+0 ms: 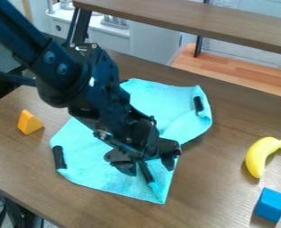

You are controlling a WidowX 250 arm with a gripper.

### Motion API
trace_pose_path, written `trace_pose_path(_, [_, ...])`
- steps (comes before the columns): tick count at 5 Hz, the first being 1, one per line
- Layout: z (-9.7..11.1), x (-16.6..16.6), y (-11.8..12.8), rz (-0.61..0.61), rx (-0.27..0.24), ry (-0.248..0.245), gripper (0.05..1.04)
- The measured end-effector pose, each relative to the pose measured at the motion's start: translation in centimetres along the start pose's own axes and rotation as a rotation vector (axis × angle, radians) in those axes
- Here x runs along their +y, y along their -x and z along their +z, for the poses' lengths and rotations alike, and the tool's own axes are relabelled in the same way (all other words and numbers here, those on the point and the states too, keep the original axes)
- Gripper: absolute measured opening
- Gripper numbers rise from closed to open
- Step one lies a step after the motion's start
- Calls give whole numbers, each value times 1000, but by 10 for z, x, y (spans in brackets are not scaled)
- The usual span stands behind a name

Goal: Fold the cloth from bottom right to top left

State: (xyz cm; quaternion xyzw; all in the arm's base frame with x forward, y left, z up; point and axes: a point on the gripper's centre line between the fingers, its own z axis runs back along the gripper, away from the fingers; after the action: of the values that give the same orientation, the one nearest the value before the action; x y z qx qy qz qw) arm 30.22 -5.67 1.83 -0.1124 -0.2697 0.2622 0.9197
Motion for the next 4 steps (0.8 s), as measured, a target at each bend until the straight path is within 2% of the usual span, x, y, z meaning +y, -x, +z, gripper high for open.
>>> trace_pose_path(1, [-5,-7,2,-25,3,-18,696])
trace_pose_path(2, [-8,-8,3,-28,-6,-37,388])
trace_pose_path(3, [-7,-7,4,-31,-17,-63,433])
trace_pose_path(4, [-6,-4,8,-22,-8,-93,691])
